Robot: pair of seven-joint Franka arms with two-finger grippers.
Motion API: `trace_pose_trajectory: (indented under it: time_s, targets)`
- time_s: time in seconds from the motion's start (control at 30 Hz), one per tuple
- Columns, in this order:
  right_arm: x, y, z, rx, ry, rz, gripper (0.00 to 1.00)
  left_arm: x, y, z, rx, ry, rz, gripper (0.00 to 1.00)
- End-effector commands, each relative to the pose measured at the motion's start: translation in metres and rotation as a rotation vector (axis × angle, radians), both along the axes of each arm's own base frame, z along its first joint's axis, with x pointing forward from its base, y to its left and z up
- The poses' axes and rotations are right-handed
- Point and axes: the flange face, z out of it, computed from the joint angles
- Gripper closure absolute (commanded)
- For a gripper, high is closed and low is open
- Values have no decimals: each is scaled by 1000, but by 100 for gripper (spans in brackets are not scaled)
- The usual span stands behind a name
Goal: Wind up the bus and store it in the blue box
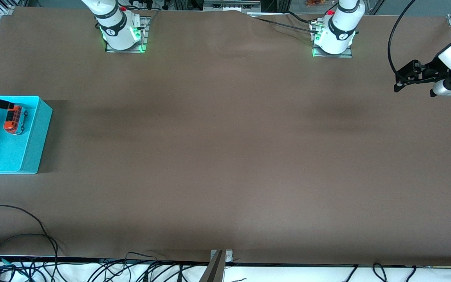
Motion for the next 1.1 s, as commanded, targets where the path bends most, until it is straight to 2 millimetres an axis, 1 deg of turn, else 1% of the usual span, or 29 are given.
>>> trace_pose_trajectory:
  time_s: [0.0, 0.17, 0.2, 0.27, 0.33, 0.43, 0.5, 0.63, 0.77, 0.9, 1.07]
  targets:
    - [0, 25, 53, 73, -20, -2, 0, 3, 0, 6, -10, 4, 10, 0]
    - [-1, 51, 99, 95, -21, 32, 0, 3, 0, 6, -10, 4, 10, 0]
    - [-2, 61, 108, 98, -19, 48, 0, 3, -1, 6, -10, 4, 8, 0]
    - [-7, 70, 125, 101, -18, 63, 0, 3, 0, 6, -10, 4, 10, 0]
    - [-9, 79, 138, 102, -19, 79, 0, 3, 0, 6, -10, 4, 10, 0]
    - [-11, 100, 162, 102, -34, 116, 0, 3, 0, 6, -10, 4, 11, 0]
    - [-12, 115, 175, 98, -54, 143, 0, 3, 0, 6, -10, 4, 10, 0]
    - [-14, 141, 188, 90, -76, 151, 0, 3, 0, 6, -10, 4, 11, 0]
    - [-12, 177, 193, 106, -89, 146, 0, 3, 0, 6, -10, 4, 10, 0]
    - [-10, 210, 199, 95, -107, 98, 0, 3, 0, 6, -10, 4, 11, 0]
    - [-6, 243, 205, 71, -156, 37, 0, 3, 0, 6, -10, 4, 10, 0]
